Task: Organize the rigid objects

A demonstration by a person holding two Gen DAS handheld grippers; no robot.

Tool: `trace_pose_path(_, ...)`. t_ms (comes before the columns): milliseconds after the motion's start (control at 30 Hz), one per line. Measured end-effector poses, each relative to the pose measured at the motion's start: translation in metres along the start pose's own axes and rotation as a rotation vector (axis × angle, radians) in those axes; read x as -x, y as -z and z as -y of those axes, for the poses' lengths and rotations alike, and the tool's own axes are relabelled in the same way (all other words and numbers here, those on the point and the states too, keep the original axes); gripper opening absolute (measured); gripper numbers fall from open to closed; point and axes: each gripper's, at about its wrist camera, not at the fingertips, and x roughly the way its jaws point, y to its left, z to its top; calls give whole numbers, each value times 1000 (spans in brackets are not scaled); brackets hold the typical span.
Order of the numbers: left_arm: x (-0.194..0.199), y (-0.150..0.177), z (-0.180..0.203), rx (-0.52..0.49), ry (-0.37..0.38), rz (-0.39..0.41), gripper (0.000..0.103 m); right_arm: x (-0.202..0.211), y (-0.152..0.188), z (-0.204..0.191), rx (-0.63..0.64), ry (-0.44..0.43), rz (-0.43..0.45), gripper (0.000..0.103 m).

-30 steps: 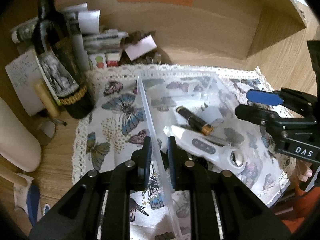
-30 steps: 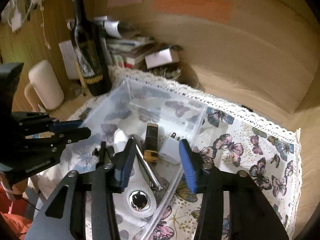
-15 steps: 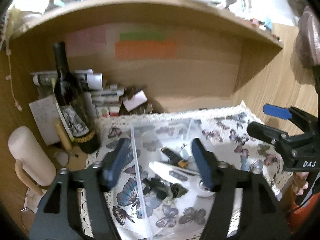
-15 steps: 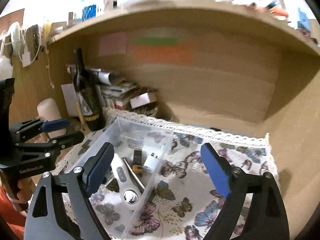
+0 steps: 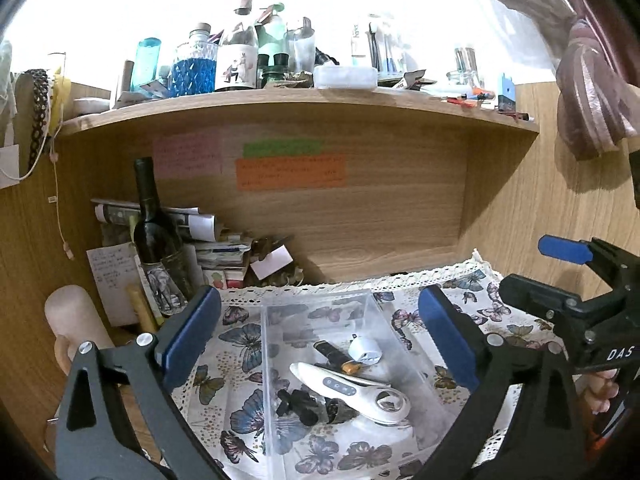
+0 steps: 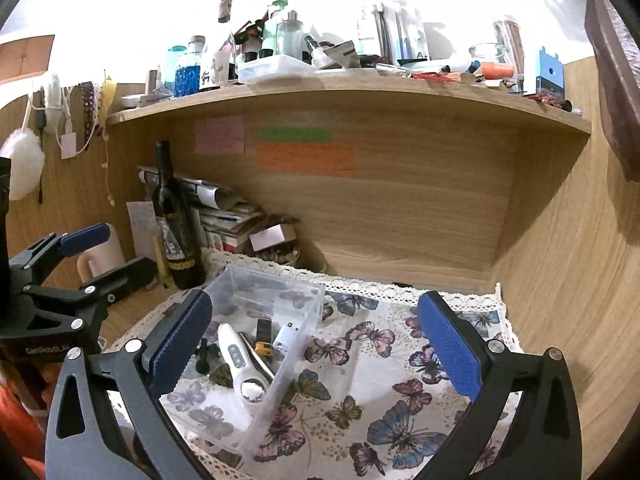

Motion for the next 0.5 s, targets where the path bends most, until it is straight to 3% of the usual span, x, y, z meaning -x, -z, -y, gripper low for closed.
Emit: trace_pose_path(500,3,2,1,13,6,2,101,4,6,1,-21,5,-4,103)
